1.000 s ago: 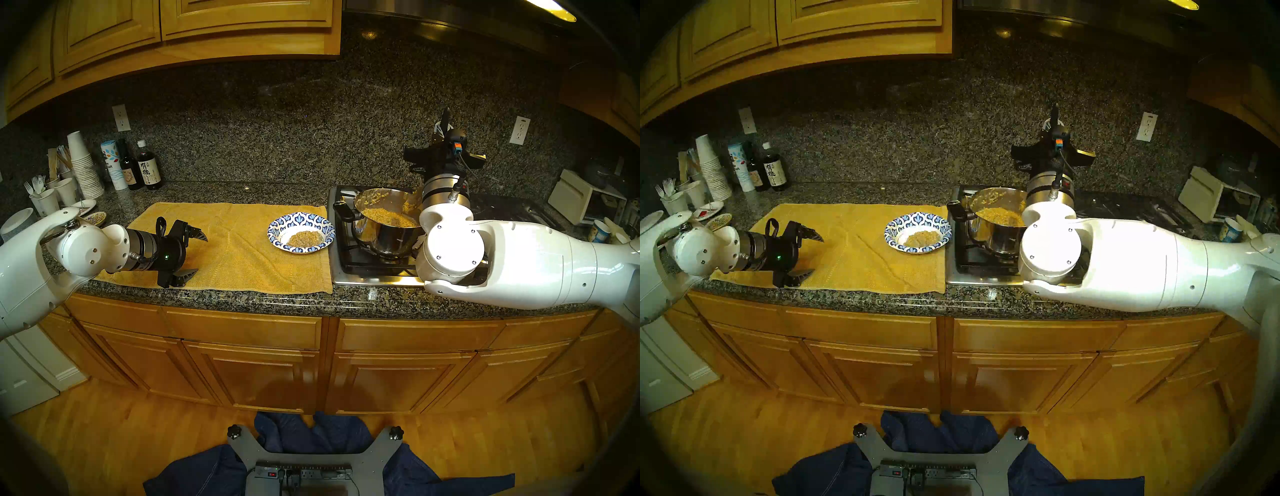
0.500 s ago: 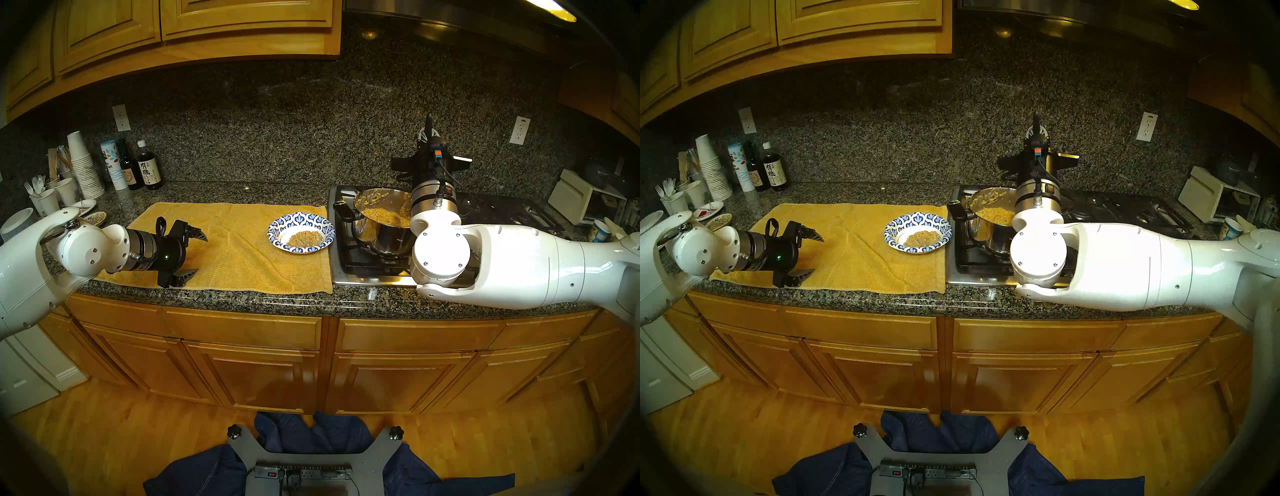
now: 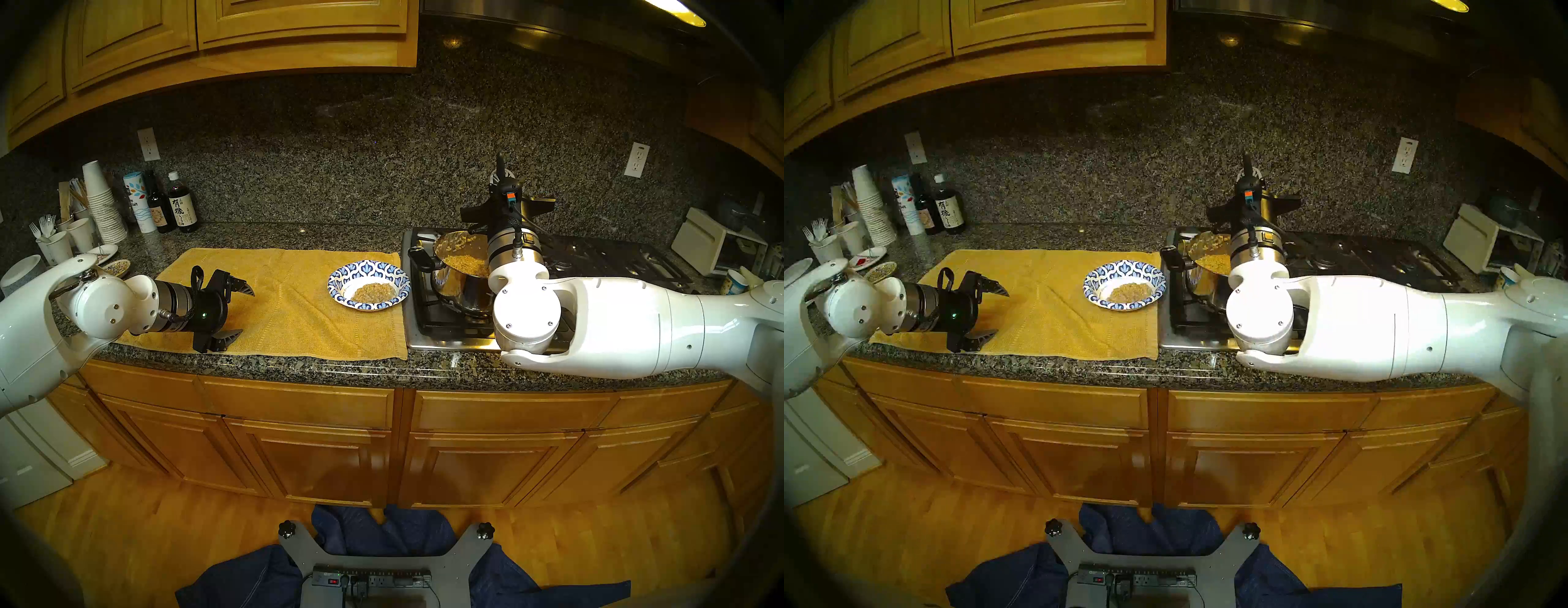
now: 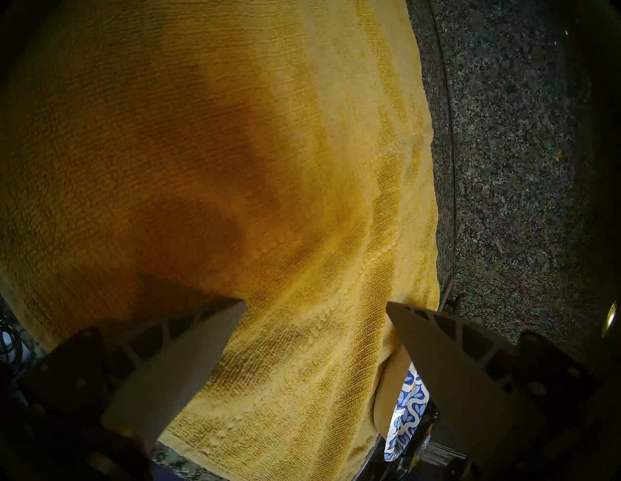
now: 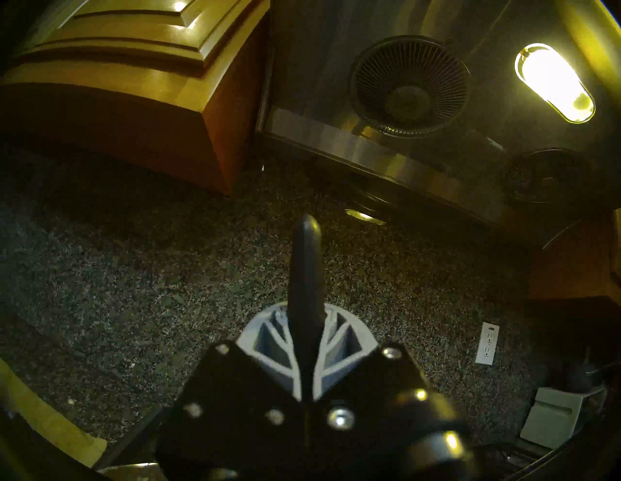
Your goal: Scoop oatmeal into bowl
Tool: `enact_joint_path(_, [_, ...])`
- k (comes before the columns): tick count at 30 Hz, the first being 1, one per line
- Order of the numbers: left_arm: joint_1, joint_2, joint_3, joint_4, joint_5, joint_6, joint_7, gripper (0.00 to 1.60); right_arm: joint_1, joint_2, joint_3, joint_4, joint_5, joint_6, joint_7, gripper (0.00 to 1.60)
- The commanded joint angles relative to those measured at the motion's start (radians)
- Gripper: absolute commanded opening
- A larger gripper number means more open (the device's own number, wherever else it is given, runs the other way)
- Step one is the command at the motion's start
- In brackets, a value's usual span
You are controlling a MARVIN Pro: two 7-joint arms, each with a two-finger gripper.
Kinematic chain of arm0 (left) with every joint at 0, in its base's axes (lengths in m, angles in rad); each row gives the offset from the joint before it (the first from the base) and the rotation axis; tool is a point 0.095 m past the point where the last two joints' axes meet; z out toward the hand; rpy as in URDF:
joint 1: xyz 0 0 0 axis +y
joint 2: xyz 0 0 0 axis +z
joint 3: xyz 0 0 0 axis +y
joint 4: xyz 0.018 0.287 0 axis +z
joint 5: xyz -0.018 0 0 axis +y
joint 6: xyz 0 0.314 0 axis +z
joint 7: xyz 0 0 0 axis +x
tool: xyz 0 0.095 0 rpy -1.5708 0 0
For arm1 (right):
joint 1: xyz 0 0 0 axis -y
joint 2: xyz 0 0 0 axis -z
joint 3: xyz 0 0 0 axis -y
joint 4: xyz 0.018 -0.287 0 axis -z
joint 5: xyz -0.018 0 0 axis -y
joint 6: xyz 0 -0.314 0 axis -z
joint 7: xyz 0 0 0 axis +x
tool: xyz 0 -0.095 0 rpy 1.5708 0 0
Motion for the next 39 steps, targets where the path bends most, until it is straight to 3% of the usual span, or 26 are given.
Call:
enact_joint_path(1, [-0.003, -0.002, -0.002, 0.003, 0.001, 0.000, 0.000, 1.60, 0.017, 0.002, 0.013, 0.005, 0.005, -0.007, 0.015, 0.00])
enact_joint_path(21, [-0.003, -0.002, -0.002, 0.002, 0.001, 0.000, 0.000, 1.60, -0.053, -0.066, 0.100, 0.058, 0.181, -0.187, -0.012, 0.00])
enact_joint_path(39, [-0.003, -0.002, -0.002, 0.002, 0.001, 0.000, 0.000, 1.60, -0.059, 0.047, 0.200, -0.018, 0.352, -0.353, -0.034, 0.00])
